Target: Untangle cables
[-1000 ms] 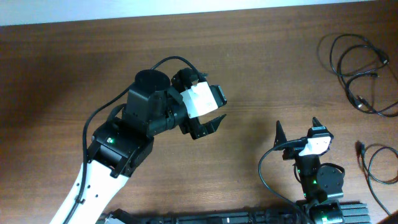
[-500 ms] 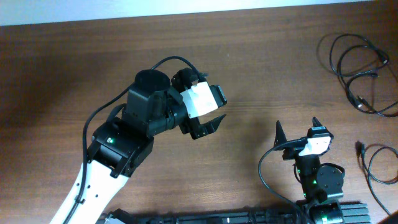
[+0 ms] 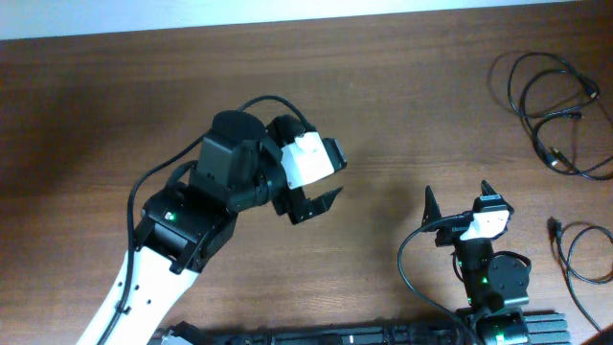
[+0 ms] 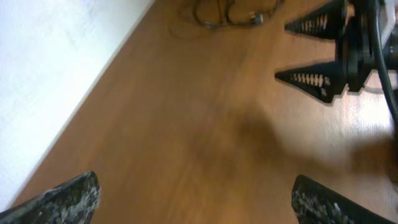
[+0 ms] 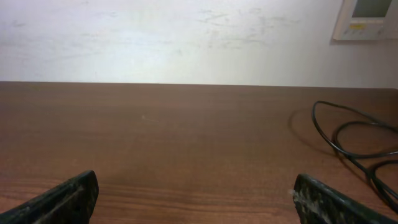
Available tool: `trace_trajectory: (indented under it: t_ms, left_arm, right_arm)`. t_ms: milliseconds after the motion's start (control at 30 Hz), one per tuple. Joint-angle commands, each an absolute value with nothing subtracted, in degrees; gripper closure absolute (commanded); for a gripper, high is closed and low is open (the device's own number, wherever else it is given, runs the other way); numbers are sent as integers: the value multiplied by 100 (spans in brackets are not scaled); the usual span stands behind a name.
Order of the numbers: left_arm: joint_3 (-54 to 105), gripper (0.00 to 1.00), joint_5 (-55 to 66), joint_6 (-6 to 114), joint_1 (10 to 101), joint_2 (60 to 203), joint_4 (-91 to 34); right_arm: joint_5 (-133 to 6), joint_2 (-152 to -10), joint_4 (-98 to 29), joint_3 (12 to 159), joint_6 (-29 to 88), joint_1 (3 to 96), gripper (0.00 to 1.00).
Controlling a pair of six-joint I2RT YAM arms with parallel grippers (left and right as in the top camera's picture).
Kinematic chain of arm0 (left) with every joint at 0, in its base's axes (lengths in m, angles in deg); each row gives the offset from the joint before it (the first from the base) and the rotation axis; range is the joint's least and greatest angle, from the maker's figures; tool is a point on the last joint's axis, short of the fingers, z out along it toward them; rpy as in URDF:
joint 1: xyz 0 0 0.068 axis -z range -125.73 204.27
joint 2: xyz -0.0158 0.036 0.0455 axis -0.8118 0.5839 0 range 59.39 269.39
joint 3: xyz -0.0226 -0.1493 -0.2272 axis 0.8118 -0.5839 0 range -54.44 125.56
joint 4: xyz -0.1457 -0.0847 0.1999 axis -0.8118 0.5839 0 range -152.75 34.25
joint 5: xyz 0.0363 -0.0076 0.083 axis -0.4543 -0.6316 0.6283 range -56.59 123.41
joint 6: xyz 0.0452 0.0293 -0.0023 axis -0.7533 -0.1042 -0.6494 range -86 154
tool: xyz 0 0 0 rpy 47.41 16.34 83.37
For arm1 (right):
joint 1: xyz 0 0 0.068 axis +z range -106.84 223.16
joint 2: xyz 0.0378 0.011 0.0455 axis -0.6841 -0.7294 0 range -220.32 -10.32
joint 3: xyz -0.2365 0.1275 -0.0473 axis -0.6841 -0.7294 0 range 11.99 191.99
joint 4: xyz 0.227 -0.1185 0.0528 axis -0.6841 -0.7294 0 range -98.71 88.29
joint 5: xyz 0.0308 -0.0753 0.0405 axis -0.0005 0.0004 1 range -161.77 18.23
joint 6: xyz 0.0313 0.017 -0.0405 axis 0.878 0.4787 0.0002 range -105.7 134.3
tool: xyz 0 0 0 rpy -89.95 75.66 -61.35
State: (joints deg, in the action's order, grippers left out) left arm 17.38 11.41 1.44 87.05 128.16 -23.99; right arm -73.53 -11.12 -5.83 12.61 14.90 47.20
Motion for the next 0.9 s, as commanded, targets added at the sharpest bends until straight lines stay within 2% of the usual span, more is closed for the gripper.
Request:
trace_trajectory:
  t_ms: [0, 100, 233, 600, 867]
  left_arm:
    - [1762, 1, 1519, 116, 8711, 12707, -1677]
    - [1571, 1, 2090, 118, 8711, 12460, -1271]
    - [590, 1, 2059, 314, 8399, 11691, -1481]
    - [-2756, 1, 2081, 2336, 7192, 8681, -3395]
    - [-4903, 1, 2426, 3086, 6523, 7068, -5950]
  right_arm:
    - [-7486, -1053, -622, 1231, 1455, 4728, 1]
    - [-7486, -1053, -622, 1231, 1455, 4728, 1]
    - [-7484, -1050, -622, 1231, 1455, 4728, 1]
    - [-7484, -1053, -622, 1231, 1455, 4728, 1]
    - [-7484, -1053, -622, 1231, 1455, 4728, 1]
